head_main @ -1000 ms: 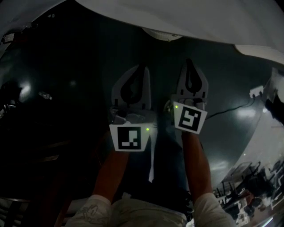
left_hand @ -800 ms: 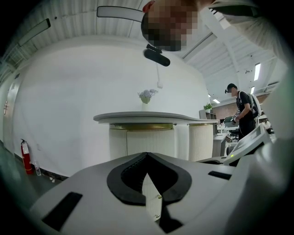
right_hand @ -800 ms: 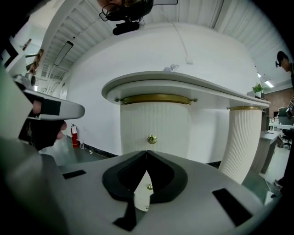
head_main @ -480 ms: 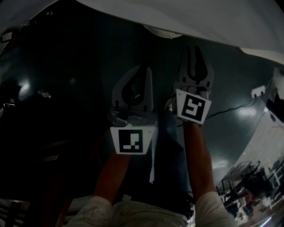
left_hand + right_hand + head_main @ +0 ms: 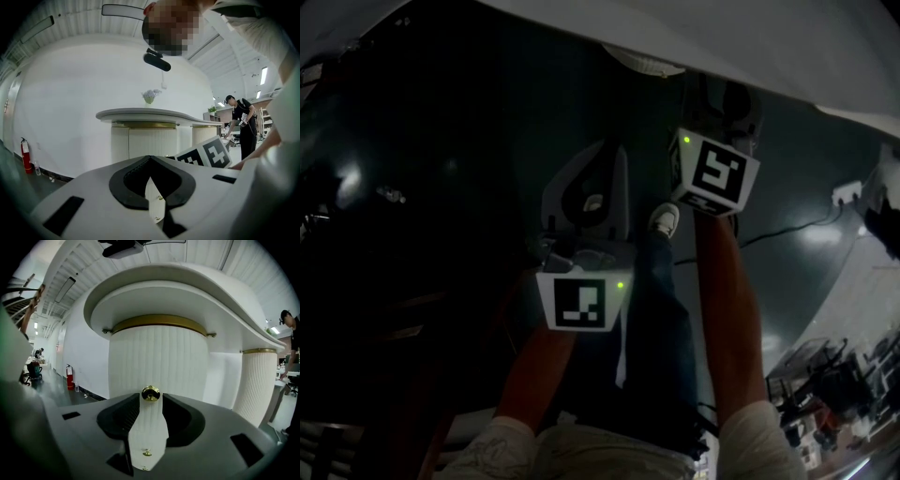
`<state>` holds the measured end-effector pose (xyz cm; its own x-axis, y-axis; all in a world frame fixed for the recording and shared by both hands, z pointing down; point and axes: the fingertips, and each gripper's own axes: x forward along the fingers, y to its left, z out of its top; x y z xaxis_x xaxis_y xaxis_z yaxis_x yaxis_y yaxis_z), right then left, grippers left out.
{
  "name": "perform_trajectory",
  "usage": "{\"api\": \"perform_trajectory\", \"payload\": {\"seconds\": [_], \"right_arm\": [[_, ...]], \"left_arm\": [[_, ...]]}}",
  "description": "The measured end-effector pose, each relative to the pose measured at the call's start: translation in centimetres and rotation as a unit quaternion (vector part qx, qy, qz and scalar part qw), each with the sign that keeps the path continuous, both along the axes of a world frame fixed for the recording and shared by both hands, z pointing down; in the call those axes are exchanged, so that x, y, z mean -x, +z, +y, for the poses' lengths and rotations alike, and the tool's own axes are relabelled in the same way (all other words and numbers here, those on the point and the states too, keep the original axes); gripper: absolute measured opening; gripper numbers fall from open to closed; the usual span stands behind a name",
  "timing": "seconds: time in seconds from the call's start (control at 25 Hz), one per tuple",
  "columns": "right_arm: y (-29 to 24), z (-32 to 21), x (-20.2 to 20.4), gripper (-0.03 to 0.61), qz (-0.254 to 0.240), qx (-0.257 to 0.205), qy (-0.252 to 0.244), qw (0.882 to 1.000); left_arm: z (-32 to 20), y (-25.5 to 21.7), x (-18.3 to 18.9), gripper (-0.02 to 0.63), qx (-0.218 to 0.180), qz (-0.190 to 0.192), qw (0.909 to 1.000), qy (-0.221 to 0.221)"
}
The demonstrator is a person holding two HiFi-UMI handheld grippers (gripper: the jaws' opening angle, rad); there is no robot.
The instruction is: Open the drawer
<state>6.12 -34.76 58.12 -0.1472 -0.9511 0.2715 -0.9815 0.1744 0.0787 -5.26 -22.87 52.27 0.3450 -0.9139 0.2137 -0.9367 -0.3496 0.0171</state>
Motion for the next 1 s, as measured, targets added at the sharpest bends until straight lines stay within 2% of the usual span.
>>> {"api": "perform_trajectory", "payload": {"seconds": [0.12,0.24,0.28,0.36,1.0], "right_arm": [[-0.11,-0.74,0.00,0.140,-0.005,0.000,0.005,1.000],[-0.40,-0.73,0.05,0.136,0.010,-0.008,0.003,1.000],[-0.46,-0.68,0.03,0.114,0.012,-0.010,0.004,1.000],[-0.50,-0.61,0.06,0.110,0.014,-0.013,0.004,1.000],[-0.40,-0.57,0.05,0.106,0.011,-0.008,0.005,1.000]], "left_arm": [[-0.15,0.41,0.43,0.002,0.001,-0.001,1.0000,-0.002],[-0.26,0.58,0.70,0.002,0.000,-0.006,1.0000,0.000],[-0.27,0.61,0.79,0.002,0.000,-0.007,1.0000,0.000],[-0.24,0.62,0.95,0.002,-0.001,-0.009,1.0000,-0.001],[0.35,0.35,0.81,0.002,-0.004,-0.005,1.0000,-0.002]]}}
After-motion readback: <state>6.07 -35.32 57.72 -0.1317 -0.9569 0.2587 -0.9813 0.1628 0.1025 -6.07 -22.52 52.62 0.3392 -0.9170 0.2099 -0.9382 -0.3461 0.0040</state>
